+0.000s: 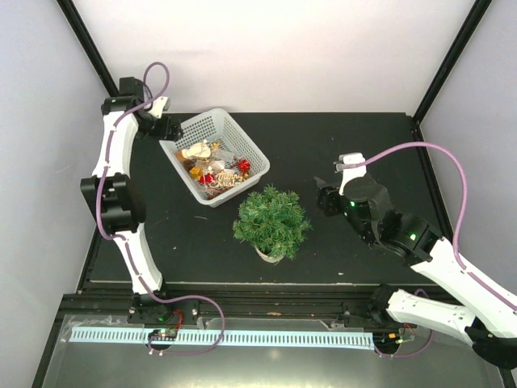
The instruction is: Decorate the small christmas tree
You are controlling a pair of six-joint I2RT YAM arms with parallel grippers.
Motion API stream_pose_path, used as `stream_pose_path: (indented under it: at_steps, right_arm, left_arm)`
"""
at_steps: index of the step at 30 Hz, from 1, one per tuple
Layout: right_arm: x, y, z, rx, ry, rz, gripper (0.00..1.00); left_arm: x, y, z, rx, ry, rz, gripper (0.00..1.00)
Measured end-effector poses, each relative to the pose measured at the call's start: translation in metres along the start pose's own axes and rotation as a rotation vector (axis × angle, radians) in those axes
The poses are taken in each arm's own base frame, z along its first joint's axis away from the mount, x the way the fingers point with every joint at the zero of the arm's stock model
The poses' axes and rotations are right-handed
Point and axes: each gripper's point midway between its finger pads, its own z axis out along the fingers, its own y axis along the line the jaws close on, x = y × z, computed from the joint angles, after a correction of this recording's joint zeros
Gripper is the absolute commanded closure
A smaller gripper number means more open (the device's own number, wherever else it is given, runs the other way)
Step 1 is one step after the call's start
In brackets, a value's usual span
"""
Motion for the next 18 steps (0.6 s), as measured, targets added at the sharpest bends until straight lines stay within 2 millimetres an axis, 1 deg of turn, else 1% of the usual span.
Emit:
stream_pose_path:
  at_steps: [3, 7, 11, 18]
  right_arm:
    - [0.001, 0.000, 0.002, -0.002, 0.005, 0.001, 0.24]
    - [0.001, 0.002, 0.002, -0.011, 0.008, 0.002, 0.24]
    - [0.002, 0.002, 0.002, -0.013, 0.010, 0.003, 0.24]
    - [0.003, 0.001, 0.003, -0.011, 0.013, 0.002, 0.24]
  left_arm:
    - [0.018, 0.018, 0.011, 0.036, 0.037, -0.082, 0.01]
    - [0.036, 0.033, 0.026, 0.095, 0.067, -0.177, 0.01]
    - [0.046, 0.040, 0.047, 0.160, 0.091, -0.249, 0.01]
    - [0.057, 0.045, 0.083, 0.197, 0.139, -0.307, 0.01]
